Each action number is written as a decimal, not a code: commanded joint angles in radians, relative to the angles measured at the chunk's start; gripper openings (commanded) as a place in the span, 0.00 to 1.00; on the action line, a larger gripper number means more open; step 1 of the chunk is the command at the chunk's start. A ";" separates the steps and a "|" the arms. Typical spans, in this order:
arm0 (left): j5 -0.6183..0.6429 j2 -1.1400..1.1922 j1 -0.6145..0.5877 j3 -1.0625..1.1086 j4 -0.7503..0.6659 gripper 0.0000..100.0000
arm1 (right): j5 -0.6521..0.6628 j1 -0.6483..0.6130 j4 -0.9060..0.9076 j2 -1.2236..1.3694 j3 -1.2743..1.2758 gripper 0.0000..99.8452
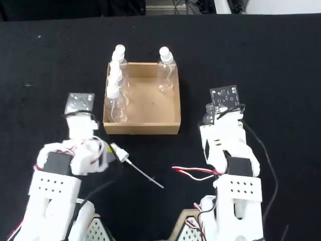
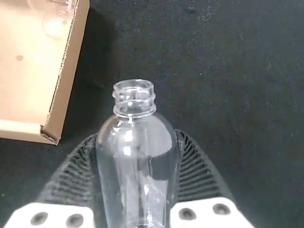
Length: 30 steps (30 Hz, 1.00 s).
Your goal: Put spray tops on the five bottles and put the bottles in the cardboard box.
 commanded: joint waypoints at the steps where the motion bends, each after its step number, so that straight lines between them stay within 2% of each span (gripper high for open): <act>1: 0.107 -0.018 0.117 0.061 -0.091 0.29 | -0.002 0.003 -0.026 -0.028 -0.004 0.01; 9: 0.106 -0.017 0.128 0.165 -0.238 0.24 | -0.002 0.003 -0.026 -0.030 -0.002 0.01; 14: 0.195 -0.015 0.134 0.274 -0.385 0.24 | -0.002 0.003 -0.026 -0.031 -0.002 0.01; 21: 0.321 -0.015 0.130 0.303 -0.437 0.24 | 0.003 -0.002 -0.035 -0.033 0.007 0.01; 24: 0.318 -0.015 0.134 0.349 -0.497 0.24 | 0.028 -0.003 -0.055 -0.033 0.024 0.01; 30: 0.318 -0.015 0.137 0.367 -0.508 0.24 | 0.026 0.002 -0.074 -0.033 0.030 0.01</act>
